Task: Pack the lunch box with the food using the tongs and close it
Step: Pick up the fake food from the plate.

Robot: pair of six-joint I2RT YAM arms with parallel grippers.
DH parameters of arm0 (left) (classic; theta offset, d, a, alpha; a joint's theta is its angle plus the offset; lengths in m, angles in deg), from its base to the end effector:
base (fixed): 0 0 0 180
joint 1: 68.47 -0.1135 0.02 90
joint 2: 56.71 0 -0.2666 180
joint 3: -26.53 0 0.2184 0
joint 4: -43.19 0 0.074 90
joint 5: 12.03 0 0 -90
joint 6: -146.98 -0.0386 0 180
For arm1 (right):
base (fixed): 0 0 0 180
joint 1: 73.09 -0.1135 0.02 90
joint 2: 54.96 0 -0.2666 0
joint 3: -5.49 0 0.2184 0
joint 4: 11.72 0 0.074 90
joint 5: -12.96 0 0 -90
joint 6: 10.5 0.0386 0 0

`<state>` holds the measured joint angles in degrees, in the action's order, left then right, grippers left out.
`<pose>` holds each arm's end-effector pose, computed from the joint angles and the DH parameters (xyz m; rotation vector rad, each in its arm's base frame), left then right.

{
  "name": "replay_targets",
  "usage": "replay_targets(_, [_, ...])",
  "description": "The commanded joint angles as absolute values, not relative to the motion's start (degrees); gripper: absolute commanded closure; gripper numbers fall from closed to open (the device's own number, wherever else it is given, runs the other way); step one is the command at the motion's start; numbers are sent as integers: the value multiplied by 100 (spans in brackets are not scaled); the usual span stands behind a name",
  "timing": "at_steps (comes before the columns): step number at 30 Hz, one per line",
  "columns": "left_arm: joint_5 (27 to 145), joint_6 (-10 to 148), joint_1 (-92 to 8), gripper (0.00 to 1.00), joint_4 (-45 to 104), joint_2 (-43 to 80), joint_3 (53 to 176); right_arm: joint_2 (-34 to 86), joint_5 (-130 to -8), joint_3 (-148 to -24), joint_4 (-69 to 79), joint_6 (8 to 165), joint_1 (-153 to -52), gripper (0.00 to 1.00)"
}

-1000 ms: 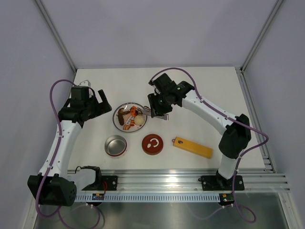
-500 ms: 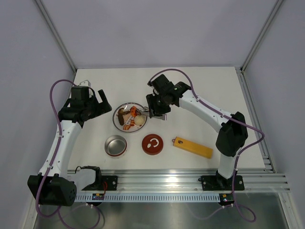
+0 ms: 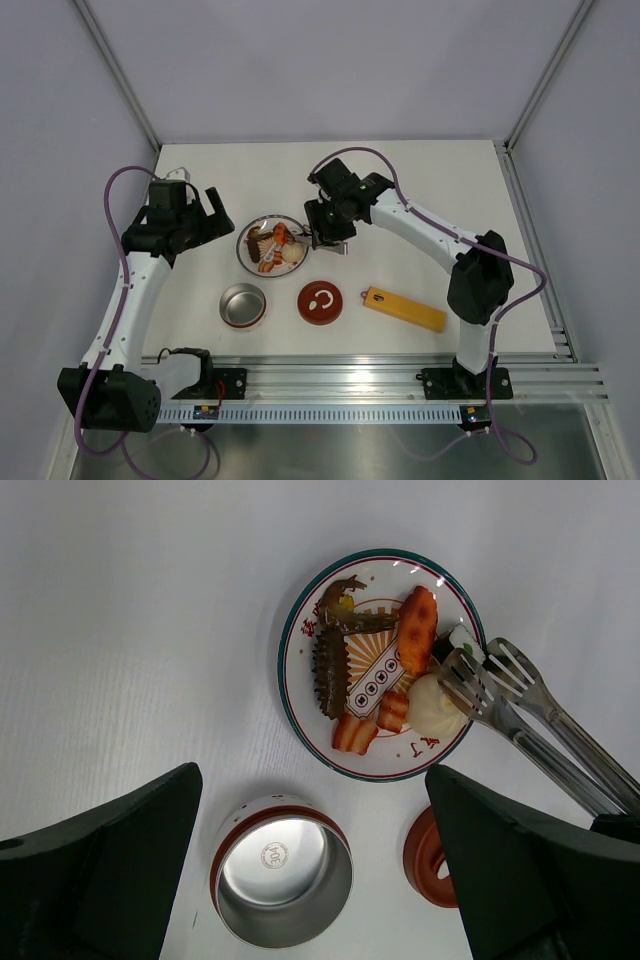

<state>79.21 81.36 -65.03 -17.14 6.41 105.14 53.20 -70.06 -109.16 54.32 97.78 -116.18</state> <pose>0.1894 -0.0122 0.3302 -0.4199 2.3310 -0.2617 0.2721 0.2610 0.2947 -0.6235 2.6262 0.5164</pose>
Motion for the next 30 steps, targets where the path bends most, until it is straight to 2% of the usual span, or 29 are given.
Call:
replay_targets(1, [7824, 8062, -6487, 1, -1626, 649, 10735, 5385, -7054, -11145, 5169, 9839, -11669, 42])
replay_targets(14, [7824, 8062, -6478, 1, -1626, 658, 10743, 5561, -6975, -11294, 5090, 9822, -11669, 42])
replay_targets(19, [7824, 8053, -6478, 1, -1635, 658, 10708, 5482, -6939, -11242, 5064, 9804, -11669, 54])
replay_targets(23, [7824, 8053, -6487, 1, -1635, 649, 10708, 5385, -6931, -11232, 5073, 9760, -11669, 68])
replay_targets(30, [7824, 8044, -6478, 1, -1644, 622, 10717, 5139, -6895, -11294, 5125, 9681, -11677, 74])
